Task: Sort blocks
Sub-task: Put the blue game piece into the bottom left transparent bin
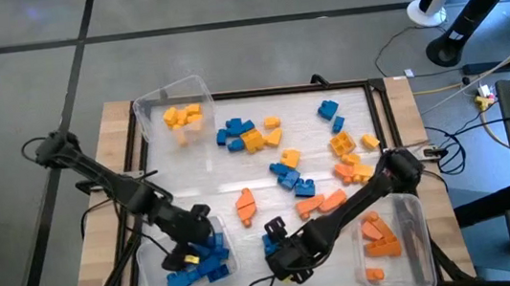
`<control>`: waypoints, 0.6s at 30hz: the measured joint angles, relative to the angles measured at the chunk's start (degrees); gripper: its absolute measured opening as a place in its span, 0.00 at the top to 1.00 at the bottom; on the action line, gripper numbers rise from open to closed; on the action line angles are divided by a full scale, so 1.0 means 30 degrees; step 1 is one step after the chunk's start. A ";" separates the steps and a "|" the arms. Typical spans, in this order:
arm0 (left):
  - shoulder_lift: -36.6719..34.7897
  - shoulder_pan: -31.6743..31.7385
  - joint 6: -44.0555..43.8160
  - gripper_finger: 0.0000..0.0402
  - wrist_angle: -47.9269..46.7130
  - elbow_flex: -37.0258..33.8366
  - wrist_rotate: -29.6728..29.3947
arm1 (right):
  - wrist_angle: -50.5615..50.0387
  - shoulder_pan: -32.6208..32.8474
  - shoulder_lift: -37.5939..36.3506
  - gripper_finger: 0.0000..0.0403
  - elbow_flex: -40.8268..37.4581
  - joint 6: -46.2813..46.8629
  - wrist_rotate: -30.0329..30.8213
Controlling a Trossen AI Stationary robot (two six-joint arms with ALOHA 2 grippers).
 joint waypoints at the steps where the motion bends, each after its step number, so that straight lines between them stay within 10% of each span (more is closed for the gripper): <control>1: 0.0275 0.0003 -0.0063 0.68 0.0028 0.0000 -0.0026 | -0.0024 -0.0006 0.0155 0.34 -0.0007 0.0007 -0.0001; 18: 0.1405 0.0003 -0.0011 0.51 0.0057 0.0000 0.0021 | -0.0855 -0.0124 0.0724 0.34 -0.0013 0.1998 0.0345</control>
